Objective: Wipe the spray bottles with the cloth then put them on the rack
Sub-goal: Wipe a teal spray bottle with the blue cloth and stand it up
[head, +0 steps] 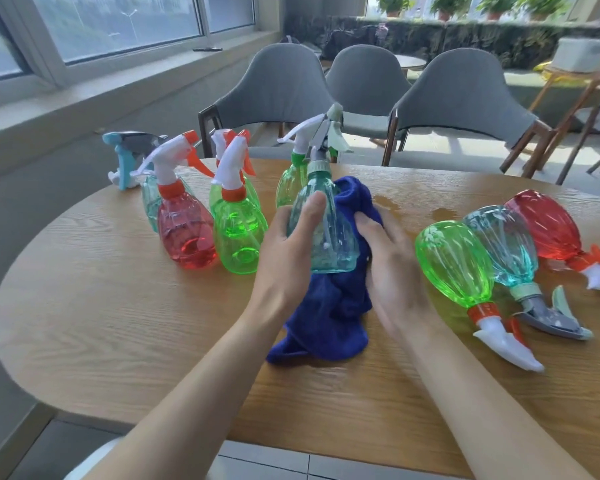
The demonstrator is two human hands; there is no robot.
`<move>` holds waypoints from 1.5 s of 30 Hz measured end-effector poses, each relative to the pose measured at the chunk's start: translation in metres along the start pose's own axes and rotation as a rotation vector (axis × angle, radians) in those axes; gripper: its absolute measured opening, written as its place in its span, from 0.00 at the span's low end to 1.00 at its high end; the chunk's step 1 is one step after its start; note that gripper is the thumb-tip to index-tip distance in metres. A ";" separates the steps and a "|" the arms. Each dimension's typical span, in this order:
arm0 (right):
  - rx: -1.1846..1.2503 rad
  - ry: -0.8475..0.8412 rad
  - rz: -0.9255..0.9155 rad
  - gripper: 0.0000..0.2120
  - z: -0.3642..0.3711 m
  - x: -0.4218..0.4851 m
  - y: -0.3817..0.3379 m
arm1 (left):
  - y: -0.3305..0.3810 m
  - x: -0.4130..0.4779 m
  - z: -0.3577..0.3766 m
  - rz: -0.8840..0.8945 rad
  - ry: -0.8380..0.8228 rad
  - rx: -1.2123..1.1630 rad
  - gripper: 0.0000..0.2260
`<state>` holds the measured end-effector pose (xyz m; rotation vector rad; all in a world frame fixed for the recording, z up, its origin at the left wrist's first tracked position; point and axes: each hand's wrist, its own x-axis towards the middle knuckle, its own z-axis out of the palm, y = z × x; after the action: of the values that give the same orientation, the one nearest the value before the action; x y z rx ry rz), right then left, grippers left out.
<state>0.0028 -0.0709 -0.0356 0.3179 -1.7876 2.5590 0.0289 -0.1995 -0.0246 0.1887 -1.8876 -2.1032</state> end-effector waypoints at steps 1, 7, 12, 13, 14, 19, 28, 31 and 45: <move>0.029 0.020 0.013 0.12 -0.002 0.002 -0.001 | 0.000 0.000 0.000 0.017 -0.030 0.034 0.20; 0.127 0.072 0.123 0.17 -0.004 0.005 -0.009 | 0.001 -0.004 -0.001 0.069 -0.169 0.154 0.21; 0.170 0.085 0.143 0.16 -0.008 0.002 -0.015 | 0.008 -0.004 -0.007 0.085 -0.272 0.320 0.13; 0.187 0.087 0.144 0.16 -0.009 0.002 -0.015 | 0.008 -0.006 -0.007 0.089 -0.290 0.342 0.13; 0.204 0.091 0.145 0.15 -0.009 0.001 -0.015 | 0.008 -0.007 -0.007 0.096 -0.287 0.347 0.13; 0.170 0.043 0.071 0.15 0.000 0.000 -0.009 | 0.004 -0.012 -0.002 0.122 -0.099 0.280 0.14; -0.314 -0.055 -0.157 0.20 0.000 -0.008 -0.006 | -0.001 0.004 0.000 0.071 0.154 0.110 0.19; -0.202 0.031 -0.101 0.17 -0.003 -0.003 -0.004 | -0.002 0.001 0.002 0.097 0.120 0.144 0.17; -0.339 0.006 0.103 0.07 0.007 -0.015 -0.010 | 0.000 -0.004 0.009 0.310 0.247 0.354 0.20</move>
<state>0.0195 -0.0723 -0.0268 0.2153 -2.2401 2.2523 0.0299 -0.1901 -0.0242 0.2064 -1.9747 -1.4679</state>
